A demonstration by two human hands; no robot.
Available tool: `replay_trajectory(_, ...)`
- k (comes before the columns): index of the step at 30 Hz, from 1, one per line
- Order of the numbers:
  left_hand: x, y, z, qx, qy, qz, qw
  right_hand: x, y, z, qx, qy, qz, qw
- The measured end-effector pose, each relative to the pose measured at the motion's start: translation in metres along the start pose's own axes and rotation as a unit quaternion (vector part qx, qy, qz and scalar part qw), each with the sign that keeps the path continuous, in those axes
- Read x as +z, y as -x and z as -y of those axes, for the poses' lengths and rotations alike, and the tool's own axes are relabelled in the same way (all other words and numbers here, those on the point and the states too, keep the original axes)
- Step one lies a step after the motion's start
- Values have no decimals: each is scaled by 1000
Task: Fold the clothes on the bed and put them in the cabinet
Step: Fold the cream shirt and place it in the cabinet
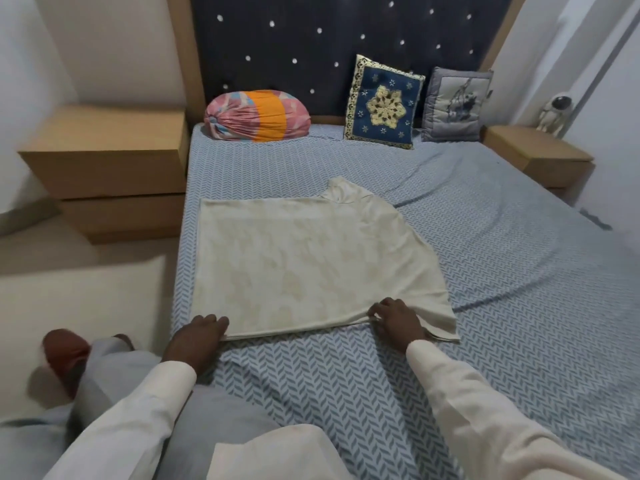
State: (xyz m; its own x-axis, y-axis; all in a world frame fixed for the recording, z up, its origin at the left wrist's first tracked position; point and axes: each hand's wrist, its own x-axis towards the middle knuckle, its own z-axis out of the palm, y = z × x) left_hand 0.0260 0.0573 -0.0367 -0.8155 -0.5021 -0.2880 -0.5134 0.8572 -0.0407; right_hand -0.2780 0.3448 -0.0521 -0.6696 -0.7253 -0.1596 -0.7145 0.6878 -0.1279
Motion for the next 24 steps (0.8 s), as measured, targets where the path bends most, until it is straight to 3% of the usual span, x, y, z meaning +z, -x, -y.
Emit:
replay_trajectory(6,-6,6,16,23,1,29,999,3,3,-2,-31,17,-101,994)
replay_trajectory(12,-10,6,25,7,0,78,997,0,3,-8,-29,-11,-9,999)
replay_trajectory(15,-14,-5,36,16,71,90,993,-8,-11,-7,2,-96,-23,995)
replay_trajectory(18,-22,-23,55,5,178,53,983,-23,-35,-5,58,-165,-46,983)
replay_trajectory(20,-28,-40,66,-33,284,-7,958,-34,-59,-1,78,-194,-74,975)
replay_trajectory(24,-33,-80,71,-137,460,-90,872,-53,-111,10,98,-215,-87,968)
